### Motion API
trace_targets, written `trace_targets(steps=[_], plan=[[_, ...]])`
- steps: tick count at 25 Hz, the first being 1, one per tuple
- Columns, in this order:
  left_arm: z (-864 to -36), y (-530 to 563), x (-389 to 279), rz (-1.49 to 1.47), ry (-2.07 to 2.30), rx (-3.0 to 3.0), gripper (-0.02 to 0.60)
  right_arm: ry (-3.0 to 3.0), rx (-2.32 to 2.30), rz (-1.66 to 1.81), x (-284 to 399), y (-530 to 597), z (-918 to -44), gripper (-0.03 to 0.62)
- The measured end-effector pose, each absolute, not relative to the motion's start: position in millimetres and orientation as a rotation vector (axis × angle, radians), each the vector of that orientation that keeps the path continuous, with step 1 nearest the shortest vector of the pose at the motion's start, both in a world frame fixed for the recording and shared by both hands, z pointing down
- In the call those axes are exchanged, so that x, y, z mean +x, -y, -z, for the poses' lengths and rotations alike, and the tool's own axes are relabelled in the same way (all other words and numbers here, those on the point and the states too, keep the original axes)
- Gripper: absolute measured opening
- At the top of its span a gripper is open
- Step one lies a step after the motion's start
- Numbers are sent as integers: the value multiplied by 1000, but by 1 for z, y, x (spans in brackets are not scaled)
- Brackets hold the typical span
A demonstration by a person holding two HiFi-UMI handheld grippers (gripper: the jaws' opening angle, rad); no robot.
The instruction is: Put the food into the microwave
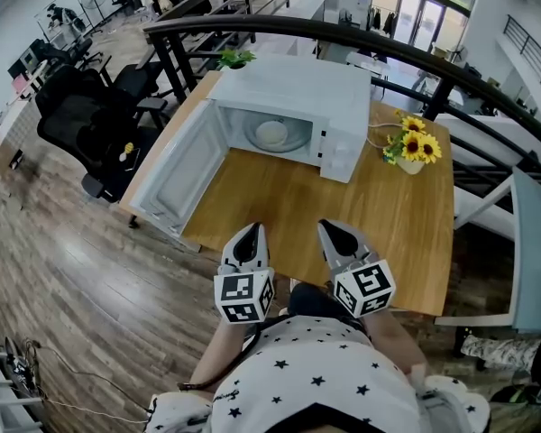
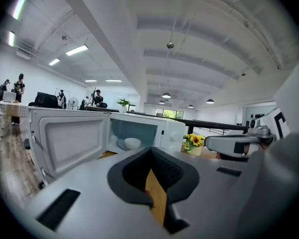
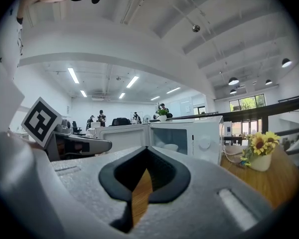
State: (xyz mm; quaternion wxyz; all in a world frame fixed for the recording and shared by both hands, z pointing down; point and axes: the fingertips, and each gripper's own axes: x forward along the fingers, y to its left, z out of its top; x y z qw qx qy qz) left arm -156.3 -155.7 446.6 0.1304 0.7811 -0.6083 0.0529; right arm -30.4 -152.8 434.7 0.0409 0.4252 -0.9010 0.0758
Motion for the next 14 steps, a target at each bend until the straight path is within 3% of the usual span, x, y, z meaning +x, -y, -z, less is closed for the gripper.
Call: trace_targets(steps=[14], plan=[[-446,161,-163,-133,1744,2248,3,2762,1278,-247,-40,162,-433,5]])
